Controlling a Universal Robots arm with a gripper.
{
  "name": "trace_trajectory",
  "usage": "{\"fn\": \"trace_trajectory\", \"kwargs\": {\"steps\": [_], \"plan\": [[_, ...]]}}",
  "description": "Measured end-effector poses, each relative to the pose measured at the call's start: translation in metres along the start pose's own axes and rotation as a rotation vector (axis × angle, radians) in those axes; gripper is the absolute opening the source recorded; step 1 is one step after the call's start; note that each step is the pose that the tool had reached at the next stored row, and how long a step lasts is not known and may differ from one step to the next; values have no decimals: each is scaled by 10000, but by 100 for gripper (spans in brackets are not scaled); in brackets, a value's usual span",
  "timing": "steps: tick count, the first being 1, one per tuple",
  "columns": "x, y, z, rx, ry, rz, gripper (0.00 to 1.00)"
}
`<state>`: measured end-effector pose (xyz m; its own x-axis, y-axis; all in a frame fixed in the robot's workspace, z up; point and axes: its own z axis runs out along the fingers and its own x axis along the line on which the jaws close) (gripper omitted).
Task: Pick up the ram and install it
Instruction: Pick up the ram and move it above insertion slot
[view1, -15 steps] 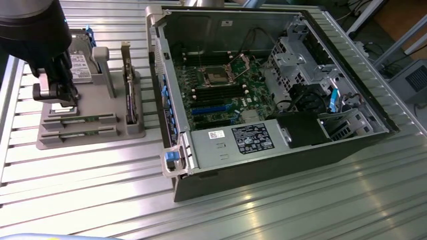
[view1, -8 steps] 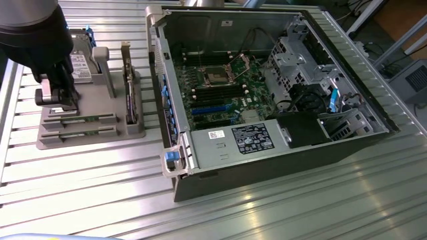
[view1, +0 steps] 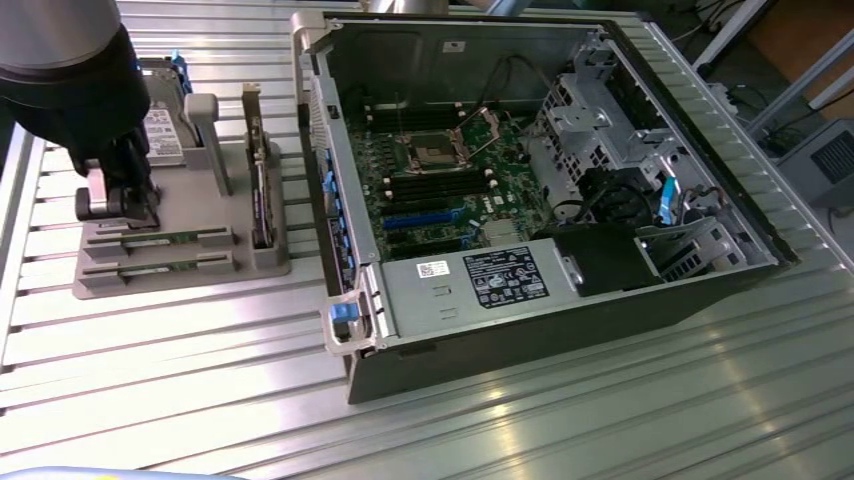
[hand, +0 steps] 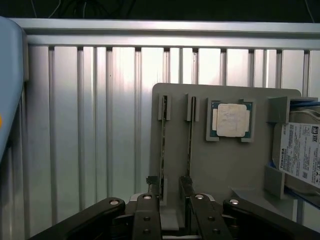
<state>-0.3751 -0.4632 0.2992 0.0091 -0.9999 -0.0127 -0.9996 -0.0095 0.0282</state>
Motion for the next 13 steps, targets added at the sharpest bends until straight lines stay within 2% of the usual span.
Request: {"fn": "trace_trajectory", "kwargs": {"steps": [5, 13], "plan": [[9, -1, 33, 0, 2, 0, 30], [39, -4, 142, 0, 4, 0, 30]]}}
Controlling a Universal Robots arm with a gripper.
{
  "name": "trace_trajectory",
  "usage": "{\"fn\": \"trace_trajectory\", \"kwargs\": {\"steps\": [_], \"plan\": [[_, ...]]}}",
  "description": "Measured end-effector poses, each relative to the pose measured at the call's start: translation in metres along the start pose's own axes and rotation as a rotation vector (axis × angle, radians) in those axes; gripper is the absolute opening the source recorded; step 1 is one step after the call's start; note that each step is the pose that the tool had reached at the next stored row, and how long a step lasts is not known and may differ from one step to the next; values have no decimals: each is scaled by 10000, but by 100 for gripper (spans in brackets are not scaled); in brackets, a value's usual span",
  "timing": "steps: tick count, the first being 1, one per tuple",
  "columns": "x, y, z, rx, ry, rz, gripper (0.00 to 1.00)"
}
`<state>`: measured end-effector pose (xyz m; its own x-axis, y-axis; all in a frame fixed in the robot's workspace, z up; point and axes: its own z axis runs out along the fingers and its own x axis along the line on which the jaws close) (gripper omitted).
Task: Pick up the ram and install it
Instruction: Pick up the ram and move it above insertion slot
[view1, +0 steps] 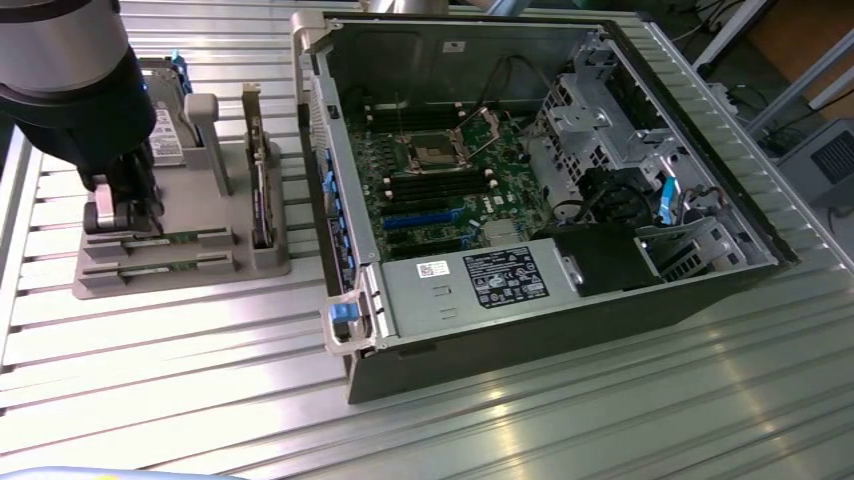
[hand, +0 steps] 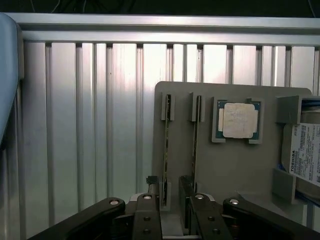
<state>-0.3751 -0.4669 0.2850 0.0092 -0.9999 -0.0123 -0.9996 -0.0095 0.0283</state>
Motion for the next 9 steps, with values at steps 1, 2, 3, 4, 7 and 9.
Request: {"fn": "trace_trajectory", "kwargs": {"steps": [1, 2, 3, 4, 7, 9], "plan": [[1, 0, 5, -1, 0, 0, 30], [3, 0, 12, 0, 0, 0, 30], [5, 0, 17, 0, 0, 0, 30], [9, -1, 30, 0, -1, 0, 30], [16, -1, 53, 0, 0, 0, 30], [24, -2, 72, 0, 0, 0, 30]]}}
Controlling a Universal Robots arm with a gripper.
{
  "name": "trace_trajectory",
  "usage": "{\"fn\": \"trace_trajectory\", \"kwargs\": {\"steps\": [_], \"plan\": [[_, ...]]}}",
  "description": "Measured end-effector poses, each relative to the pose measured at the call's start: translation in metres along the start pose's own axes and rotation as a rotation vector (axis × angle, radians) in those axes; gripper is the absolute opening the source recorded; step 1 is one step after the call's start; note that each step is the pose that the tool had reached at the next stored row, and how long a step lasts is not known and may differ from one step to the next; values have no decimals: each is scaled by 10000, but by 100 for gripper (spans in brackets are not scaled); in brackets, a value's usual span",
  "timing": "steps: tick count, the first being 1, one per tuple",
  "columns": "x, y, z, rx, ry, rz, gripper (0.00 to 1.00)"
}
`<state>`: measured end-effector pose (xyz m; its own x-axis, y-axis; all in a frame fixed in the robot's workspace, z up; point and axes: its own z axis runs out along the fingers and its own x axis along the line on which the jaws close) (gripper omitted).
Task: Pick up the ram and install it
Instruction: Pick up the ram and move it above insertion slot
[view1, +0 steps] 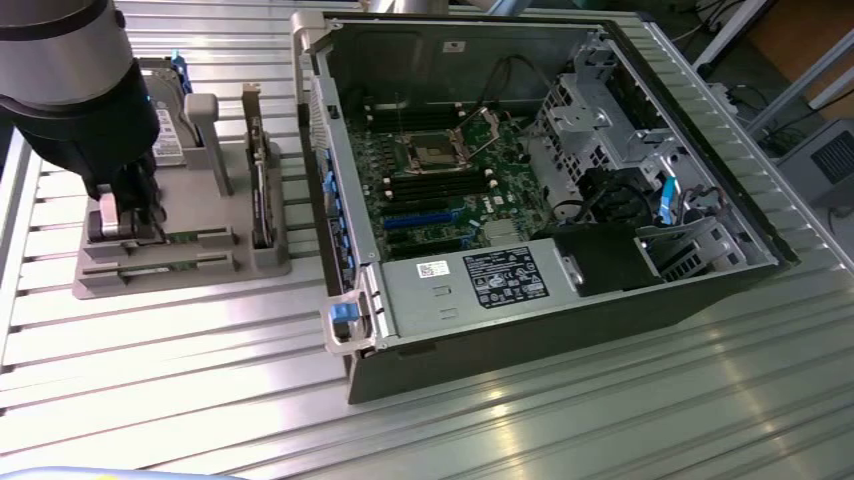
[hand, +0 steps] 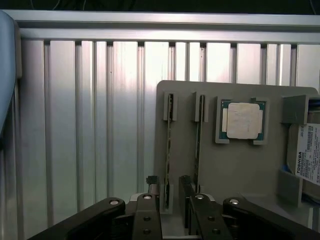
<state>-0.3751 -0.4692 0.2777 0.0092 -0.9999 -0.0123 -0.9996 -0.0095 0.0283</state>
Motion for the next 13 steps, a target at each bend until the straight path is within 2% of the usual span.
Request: {"fn": "trace_trajectory", "kwargs": {"steps": [13], "plan": [[55, -3, 129, 1, -1, 0, 30]]}}
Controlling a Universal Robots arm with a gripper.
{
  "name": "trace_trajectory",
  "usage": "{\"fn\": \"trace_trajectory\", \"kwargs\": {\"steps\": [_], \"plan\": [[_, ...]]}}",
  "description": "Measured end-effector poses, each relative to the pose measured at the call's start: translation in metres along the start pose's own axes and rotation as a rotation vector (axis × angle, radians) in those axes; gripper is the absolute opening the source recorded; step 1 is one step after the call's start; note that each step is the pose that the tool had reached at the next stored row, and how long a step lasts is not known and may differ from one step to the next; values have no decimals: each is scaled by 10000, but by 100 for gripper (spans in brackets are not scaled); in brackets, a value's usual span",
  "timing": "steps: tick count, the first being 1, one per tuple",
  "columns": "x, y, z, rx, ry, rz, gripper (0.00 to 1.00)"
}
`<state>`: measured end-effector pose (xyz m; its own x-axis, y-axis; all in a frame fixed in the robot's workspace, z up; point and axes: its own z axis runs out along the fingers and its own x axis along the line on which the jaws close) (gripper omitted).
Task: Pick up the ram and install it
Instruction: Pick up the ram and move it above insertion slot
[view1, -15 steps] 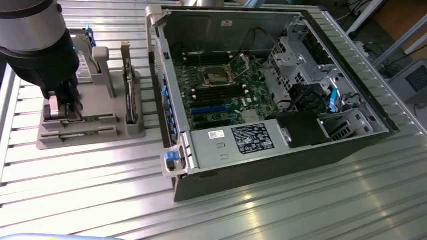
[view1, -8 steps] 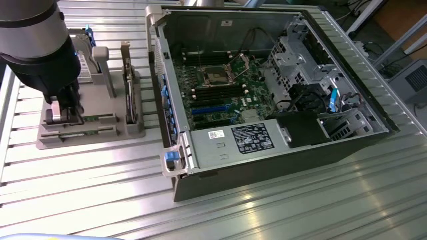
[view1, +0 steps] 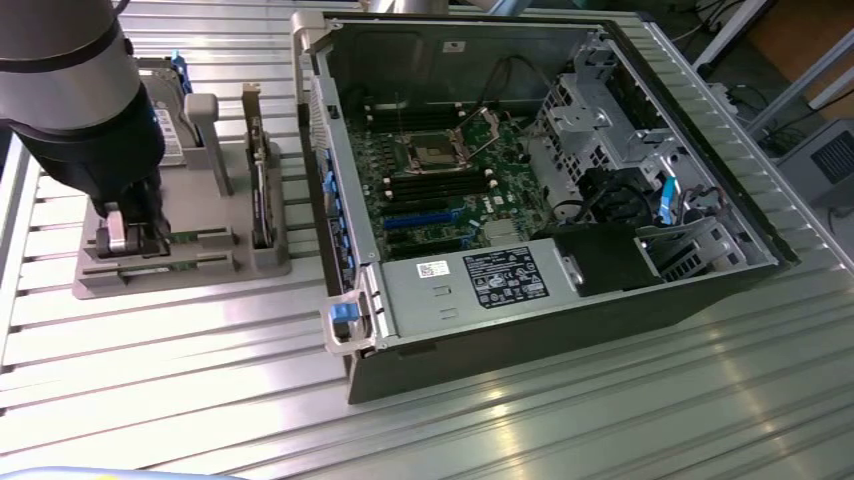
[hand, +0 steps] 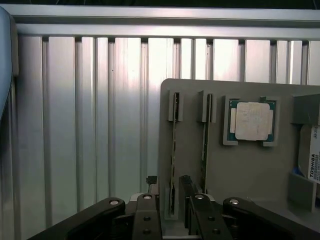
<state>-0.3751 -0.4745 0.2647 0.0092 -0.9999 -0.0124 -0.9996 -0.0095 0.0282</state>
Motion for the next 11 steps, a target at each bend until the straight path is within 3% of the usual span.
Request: {"fn": "trace_trajectory", "kwargs": {"steps": [11], "plan": [[14, -16, 124, -2, 5, -9, 30]]}}
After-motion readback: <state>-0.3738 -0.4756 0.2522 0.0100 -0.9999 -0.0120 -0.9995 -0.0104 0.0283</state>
